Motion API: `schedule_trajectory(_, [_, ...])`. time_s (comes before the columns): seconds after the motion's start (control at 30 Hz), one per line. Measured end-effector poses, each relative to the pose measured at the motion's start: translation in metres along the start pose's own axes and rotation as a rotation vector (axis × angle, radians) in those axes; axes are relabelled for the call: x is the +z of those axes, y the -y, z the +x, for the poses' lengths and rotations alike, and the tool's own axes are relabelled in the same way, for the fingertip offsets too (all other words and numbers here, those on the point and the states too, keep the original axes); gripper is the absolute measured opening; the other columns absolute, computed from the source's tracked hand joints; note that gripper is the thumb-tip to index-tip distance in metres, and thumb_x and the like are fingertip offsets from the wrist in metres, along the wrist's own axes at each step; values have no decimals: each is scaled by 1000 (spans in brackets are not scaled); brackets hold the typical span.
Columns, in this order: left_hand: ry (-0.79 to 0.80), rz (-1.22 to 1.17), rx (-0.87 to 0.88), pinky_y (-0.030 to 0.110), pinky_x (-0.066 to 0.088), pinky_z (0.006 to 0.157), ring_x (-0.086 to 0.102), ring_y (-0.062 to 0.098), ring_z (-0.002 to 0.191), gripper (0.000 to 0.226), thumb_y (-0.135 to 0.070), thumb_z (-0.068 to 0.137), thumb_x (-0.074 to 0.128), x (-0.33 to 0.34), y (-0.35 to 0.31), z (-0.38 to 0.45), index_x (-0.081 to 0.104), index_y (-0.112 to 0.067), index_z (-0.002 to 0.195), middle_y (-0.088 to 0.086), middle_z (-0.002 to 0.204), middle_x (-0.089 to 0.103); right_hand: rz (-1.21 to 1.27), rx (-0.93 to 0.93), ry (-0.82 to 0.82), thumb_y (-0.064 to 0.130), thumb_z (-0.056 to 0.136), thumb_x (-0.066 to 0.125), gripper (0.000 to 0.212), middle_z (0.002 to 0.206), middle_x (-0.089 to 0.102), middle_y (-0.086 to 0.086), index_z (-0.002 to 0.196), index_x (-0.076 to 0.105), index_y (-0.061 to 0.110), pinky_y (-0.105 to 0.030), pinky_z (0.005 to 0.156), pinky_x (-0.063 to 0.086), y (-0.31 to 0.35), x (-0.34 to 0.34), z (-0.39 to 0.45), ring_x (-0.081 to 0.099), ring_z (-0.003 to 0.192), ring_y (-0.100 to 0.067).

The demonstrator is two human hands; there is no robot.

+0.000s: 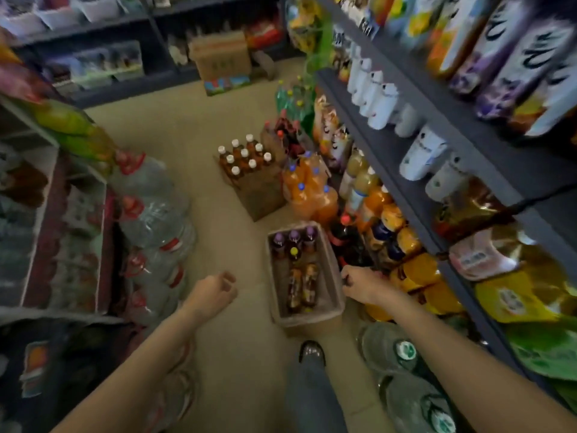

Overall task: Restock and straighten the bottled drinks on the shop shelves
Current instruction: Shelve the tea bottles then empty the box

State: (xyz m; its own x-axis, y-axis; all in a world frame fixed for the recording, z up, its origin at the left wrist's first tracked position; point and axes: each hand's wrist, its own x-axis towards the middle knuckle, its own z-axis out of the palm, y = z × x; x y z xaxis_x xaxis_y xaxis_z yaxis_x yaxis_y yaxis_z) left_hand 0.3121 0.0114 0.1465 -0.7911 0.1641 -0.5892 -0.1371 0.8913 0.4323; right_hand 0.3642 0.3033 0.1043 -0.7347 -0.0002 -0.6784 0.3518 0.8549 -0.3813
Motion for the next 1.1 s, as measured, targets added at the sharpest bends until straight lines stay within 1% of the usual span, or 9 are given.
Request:
schedule_trajectory(0.17, [35, -4, 38, 22, 40, 72, 58, 20, 90, 25, -13, 89, 53, 18, 9, 126, 52, -10, 114, 3, 94, 60, 48, 55, 39, 22, 94, 52, 19, 96, 53, -2, 108, 46, 11, -30, 72, 43, -7, 23, 136, 55, 92, -22])
schedule_trajectory(0.27, [25, 0, 134, 16, 36, 68, 57, 15, 83, 30, -8, 88, 53, 59, 37, 207, 51, -11, 117, 1, 97, 60, 27, 24, -65, 20, 89, 57, 42, 123, 48, -7, 129, 45, 14, -31, 95, 39, -21, 71, 229, 48, 118, -25])
schedule_trajectory(0.43, [-47, -39, 226, 12, 35, 68, 56, 13, 80, 34, 3, 83, 53, 137, 105, 321, 54, -12, 113, -2, 99, 57, -69, 6, -130, 21, 90, 57, 62, 151, 14, -6, 144, 28, 30, -41, 107, 34, -37, 155, 386, 31, 132, -35])
schedule_trajectory(0.5, [-84, -57, 259, 15, 38, 72, 57, 12, 80, 36, 2, 81, 54, 161, 127, 352, 55, -13, 113, -4, 99, 58, -136, -31, -172, 25, 94, 50, 56, 152, 12, -7, 145, 27, 27, -41, 107, 31, -37, 177, 439, 29, 131, -36])
schedule_trajectory(0.6, [-93, -51, 326, 18, 41, 75, 56, 10, 85, 37, -1, 82, 54, 187, 151, 390, 54, -16, 116, -7, 102, 57, -255, -58, -270, 13, 94, 45, 41, 141, 28, -13, 134, 39, 15, -40, 102, 33, -39, 202, 486, 35, 122, -37])
schedule_trajectory(0.77, [-36, -32, 365, 25, 43, 83, 53, 11, 97, 49, -7, 79, 64, 208, 151, 418, 48, -18, 124, -3, 118, 53, -64, -164, -410, 11, 81, 64, 28, 117, 44, -11, 107, 55, 8, -35, 87, 39, -41, 199, 467, 50, 108, -32])
schedule_trajectory(0.93, [124, -45, 525, 26, 33, 104, 42, 7, 121, 95, -53, 56, 69, 202, 123, 427, 37, -15, 137, -11, 134, 41, 206, -479, -501, 28, 74, 74, 28, 100, 58, -4, 96, 66, 13, -35, 81, 45, 0, 120, 409, 58, 94, -23])
schedule_trajectory(1.03, [62, -333, 400, 11, 44, 81, 58, -12, 94, 84, -52, 47, 72, 195, 110, 421, 56, -14, 120, -18, 102, 65, 394, -659, -535, 28, 75, 72, 24, 88, 62, -2, 93, 67, 13, -21, 72, 44, 22, 87, 392, 59, 80, -11])
schedule_trajectory(1.1, [-89, -365, 286, 6, 44, 67, 58, -17, 74, 74, -56, 40, 67, 189, 119, 418, 63, -16, 102, -21, 80, 65, 828, -604, -407, 19, 85, 64, 16, 85, 62, 2, 100, 62, 14, -20, 64, 48, 12, 89, 396, 60, 69, -8])
